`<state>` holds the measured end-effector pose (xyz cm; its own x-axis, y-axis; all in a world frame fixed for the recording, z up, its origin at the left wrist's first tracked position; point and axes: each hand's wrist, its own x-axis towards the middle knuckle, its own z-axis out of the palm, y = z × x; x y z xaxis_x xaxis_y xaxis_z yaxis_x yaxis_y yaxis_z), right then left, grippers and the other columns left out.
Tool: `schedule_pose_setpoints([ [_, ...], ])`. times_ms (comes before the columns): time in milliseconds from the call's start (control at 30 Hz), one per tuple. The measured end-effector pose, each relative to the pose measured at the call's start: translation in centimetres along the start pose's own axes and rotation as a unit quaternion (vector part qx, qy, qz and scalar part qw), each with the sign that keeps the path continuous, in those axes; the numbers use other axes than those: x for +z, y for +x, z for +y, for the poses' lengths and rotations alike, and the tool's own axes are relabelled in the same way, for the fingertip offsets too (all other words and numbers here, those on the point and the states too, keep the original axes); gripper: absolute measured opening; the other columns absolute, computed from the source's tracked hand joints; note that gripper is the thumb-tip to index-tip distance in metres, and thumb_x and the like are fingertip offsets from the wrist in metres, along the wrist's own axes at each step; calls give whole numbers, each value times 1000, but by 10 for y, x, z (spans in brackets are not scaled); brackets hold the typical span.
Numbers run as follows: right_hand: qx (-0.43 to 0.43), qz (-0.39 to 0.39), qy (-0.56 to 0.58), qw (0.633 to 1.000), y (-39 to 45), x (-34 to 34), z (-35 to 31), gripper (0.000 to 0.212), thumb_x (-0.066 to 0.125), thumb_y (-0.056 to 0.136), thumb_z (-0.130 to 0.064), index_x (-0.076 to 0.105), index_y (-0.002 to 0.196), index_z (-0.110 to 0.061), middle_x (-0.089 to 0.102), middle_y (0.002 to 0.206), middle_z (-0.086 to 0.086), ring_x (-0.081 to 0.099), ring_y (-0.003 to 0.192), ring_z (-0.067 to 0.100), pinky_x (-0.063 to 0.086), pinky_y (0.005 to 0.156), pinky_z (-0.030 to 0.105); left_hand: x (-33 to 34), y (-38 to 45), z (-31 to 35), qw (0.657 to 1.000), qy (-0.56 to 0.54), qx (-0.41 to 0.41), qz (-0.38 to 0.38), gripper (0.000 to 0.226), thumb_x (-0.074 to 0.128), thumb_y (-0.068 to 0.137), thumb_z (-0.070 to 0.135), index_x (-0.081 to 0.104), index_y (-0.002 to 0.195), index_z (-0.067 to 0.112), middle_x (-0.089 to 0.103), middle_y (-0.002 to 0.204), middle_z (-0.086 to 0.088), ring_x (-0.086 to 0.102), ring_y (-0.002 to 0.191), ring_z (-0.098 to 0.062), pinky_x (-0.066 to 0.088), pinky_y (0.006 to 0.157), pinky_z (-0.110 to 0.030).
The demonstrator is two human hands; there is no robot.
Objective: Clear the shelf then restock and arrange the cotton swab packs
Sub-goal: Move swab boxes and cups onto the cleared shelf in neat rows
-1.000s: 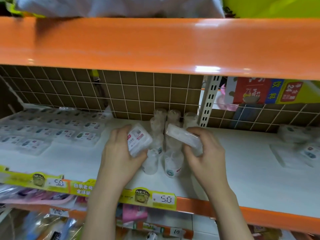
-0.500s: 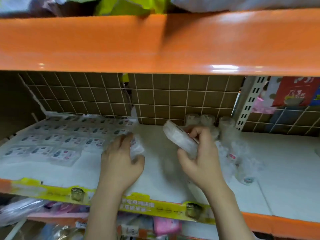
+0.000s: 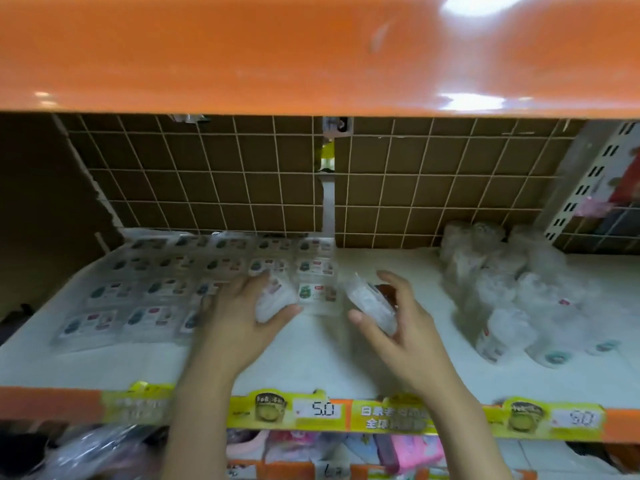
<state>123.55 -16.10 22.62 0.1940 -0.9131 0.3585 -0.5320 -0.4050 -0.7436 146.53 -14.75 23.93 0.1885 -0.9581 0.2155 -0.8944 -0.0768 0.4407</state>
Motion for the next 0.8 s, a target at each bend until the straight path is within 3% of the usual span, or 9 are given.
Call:
schedule_pose_setpoints([
  [67,7,12,-26,1000,-3,3,4,68,58,81,-55,34,138,-28,45,122,-15,43,110,-2,28,86,0,9,0,-7,999,12,30,-37,98,33,57,86,43,137,32,48,135,5,42,125,-20,30,102,-37],
  [200,9,17,-73,997,-5,11,7,71,59,79,-52,35,140,-24,43,116,-13,45,112,8,32,90,18,18,1,-21,990,48,81,-109,79,59,78,64,27,145,35,32,147,12,26,135,-13,17,104,-26],
  [300,-4,13,-100,995,-5,18,6,73,58,77,-52,39,139,-18,47,114,-7,45,110,14,39,93,30,23,1,-34,984,54,85,-150,72,59,86,49,24,146,32,21,153,9,16,141,-12,6,113,-26],
  [400,-7,-12,-119,993,-6,30,3,73,56,74,-52,44,136,-16,52,119,-1,47,110,16,40,95,31,28,-4,-42,982,16,74,-175,64,54,92,39,22,147,30,6,158,7,1,145,-12,-6,115,-29],
  [567,-15,-54,-144,988,-8,44,0,67,53,73,-51,52,130,-16,53,121,2,48,111,20,39,94,28,25,-6,-48,985,-12,59,-159,68,54,92,41,18,149,30,1,158,9,0,145,-14,2,117,-30],
  [733,-28,-71,-184,980,0,52,-6,66,48,70,-46,56,127,-13,56,120,6,52,110,25,36,94,26,12,-3,-63,995,-17,19,-95,71,45,90,58,25,148,24,13,157,2,8,144,-17,11,116,-31],
  [800,-34,-77,-195,977,6,57,-8,64,51,71,-43,56,127,-13,56,121,7,52,112,27,36,96,29,9,-3,-69,997,-13,-5,-74,68,43,92,56,26,148,21,16,157,-1,10,144,-18,12,116,-32],
])
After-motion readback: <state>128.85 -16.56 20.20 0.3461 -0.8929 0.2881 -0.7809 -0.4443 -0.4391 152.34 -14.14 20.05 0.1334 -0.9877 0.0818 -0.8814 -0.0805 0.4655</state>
